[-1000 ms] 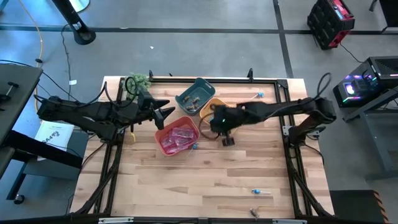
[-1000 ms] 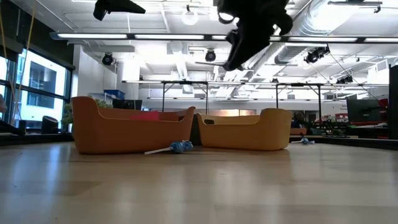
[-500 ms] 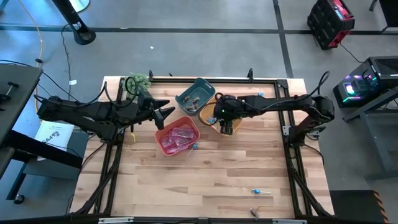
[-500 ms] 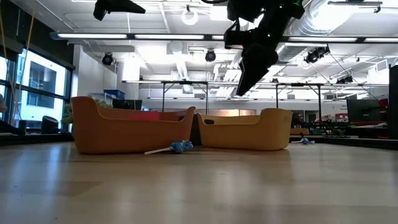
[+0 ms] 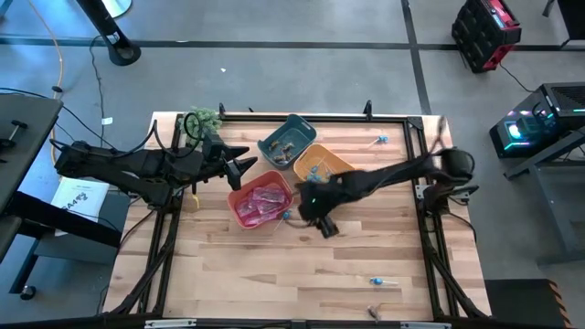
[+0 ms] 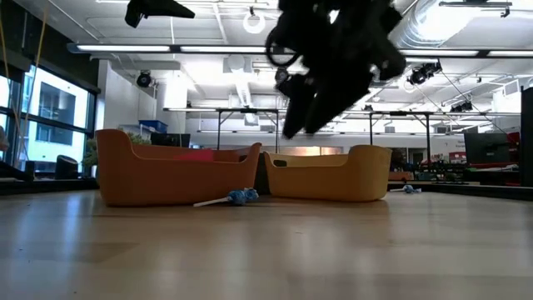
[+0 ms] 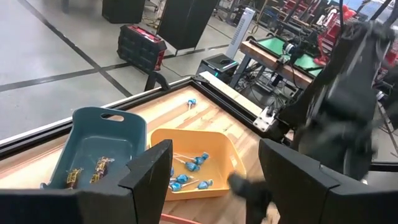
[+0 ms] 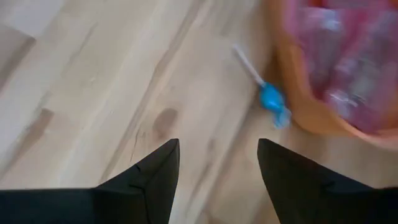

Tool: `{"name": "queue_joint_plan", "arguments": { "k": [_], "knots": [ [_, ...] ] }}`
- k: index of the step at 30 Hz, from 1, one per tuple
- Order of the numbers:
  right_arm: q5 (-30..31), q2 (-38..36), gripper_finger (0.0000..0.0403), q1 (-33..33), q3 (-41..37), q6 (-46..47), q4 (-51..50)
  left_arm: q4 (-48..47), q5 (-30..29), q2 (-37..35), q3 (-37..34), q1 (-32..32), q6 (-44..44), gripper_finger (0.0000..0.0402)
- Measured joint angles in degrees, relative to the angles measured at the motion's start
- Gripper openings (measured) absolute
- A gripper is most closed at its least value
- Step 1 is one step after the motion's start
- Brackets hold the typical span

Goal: Sort candy
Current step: Put the blue candy into the yellow bin

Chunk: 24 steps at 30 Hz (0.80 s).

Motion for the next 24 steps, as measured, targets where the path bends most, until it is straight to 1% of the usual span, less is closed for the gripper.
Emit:
{"name": "queue_joint_plan", "arguments": {
  "k": [4, 7, 9, 15, 21, 24],
  "knots": [
    [0.75, 5.78, 0.0209, 2.50, -0.02, -3.08, 8.26, 0.00, -0.02, 0.00, 0.00, 0.00, -1.46, 0.0234],
    [4.18, 8.72, 0.0209, 3.23, -0.02, -4.46, 13.12, -0.02, -0.02, 0.00, 0.00, 0.00, -1.47, 0.0234],
    [6.35, 9.93, 0.0209, 3.02, -0.02, -4.94, 15.15, -0.02, -0.02, 0.00, 0.00, 0.00, -1.79, 0.0234],
    [9.60, 13.02, 0.0209, 1.00, -0.02, -5.10, 18.81, -0.01, -0.02, 0.00, 0.00, 0.00, -2.46, 0.0234],
    [10.07, 13.33, 0.0208, -0.13, 0.01, -5.35, 23.20, -0.02, -0.02, 0.00, 0.00, 0.00, -2.81, 0.0234],
    [8.39, 13.33, 0.0208, -0.65, 0.01, -5.97, 23.33, -0.02, -0.01, 0.00, 0.00, 0.00, -2.81, 0.0234]
  ]
}}
